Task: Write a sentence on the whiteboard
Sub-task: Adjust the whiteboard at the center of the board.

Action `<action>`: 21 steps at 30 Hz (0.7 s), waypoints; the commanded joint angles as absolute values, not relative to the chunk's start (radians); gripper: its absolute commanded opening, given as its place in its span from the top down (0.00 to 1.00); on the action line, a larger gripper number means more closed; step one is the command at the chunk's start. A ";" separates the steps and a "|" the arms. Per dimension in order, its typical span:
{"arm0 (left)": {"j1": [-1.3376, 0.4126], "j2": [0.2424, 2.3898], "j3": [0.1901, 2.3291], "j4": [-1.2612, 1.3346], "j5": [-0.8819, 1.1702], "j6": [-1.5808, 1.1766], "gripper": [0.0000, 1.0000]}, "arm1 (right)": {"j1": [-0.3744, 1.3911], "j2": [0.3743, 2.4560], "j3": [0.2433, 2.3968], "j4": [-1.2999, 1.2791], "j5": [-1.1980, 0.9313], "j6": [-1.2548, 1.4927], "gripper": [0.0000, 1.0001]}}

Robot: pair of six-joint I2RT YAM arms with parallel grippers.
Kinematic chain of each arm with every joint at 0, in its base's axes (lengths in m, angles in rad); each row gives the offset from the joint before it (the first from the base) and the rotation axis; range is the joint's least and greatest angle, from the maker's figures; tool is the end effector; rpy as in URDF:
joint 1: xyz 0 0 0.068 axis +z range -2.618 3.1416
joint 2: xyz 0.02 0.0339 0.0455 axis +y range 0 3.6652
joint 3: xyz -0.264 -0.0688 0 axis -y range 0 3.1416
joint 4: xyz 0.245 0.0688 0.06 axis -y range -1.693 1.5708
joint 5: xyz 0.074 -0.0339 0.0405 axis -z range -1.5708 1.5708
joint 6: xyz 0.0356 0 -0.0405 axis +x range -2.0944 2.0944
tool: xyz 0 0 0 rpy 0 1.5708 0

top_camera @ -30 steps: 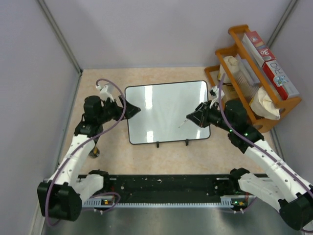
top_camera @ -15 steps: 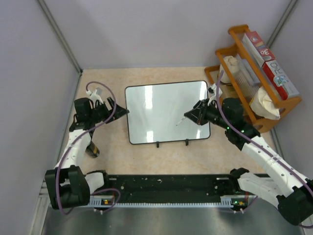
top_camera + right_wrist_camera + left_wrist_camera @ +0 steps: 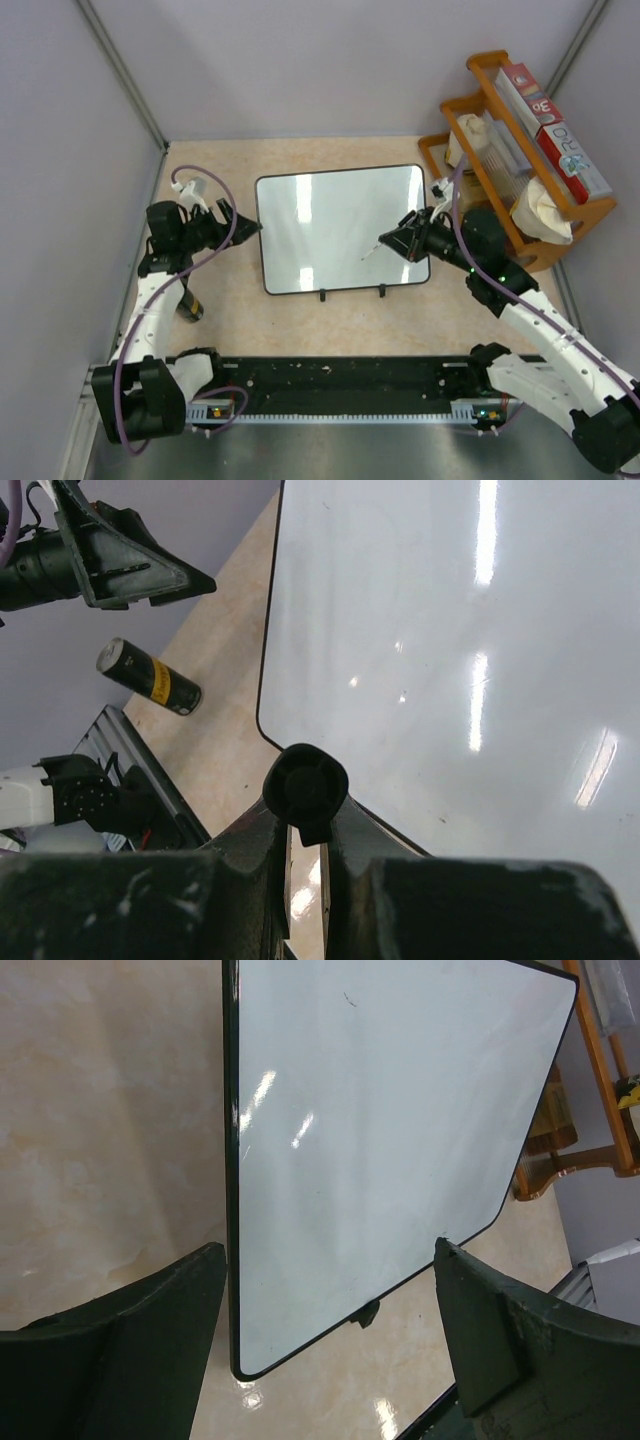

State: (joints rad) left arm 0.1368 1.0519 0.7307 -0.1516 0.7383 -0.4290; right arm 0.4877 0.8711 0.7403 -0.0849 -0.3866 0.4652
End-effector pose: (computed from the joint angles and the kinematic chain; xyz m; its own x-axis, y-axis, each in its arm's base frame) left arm 0.2309 0.0076 0.2766 -0.6152 -0.3952 -0.6821 0.2604 0.7148 -0.6490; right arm 0.1750 0.1080 0.3201 -0.5096 0.2000 -0.8368 -0.5939 0.6220 0.5103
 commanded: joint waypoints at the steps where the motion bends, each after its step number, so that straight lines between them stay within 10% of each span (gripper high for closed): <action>1: 0.141 1.023 0.723 -0.123 0.744 -0.397 0.12 | 0.480 0.841 0.718 -0.015 -0.393 0.463 1.00; 21: 0.141 1.302 0.704 0.370 0.848 -0.476 0.12 | 0.480 0.827 0.713 0.009 -0.399 0.448 1.00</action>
State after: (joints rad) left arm 0.1368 1.2819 0.6380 0.2993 0.8303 -0.5060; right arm 0.4877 0.8551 0.6998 -0.0219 -0.3904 0.4644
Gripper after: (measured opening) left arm 0.886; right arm 0.080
